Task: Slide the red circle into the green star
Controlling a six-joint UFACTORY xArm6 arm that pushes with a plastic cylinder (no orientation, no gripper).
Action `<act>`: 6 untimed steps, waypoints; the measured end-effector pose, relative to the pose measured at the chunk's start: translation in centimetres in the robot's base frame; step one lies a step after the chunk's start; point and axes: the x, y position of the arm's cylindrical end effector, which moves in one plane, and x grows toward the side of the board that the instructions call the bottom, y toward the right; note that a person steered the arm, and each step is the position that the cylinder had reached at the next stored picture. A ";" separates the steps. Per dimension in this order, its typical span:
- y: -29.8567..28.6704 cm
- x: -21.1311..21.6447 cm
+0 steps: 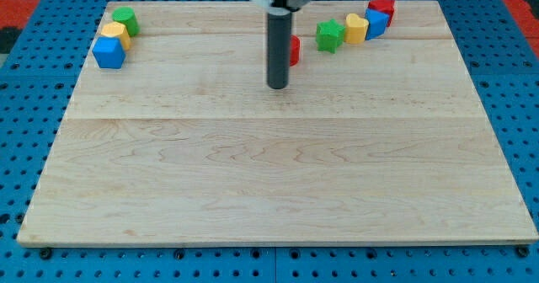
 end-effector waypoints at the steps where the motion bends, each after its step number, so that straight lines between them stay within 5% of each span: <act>1: 0.3 -5.0; 2: 7.0 -6.1; 3: 7.7 -6.8; 4: 0.9 -4.2; 5: -14.0 1.5; 6: -29.9 1.2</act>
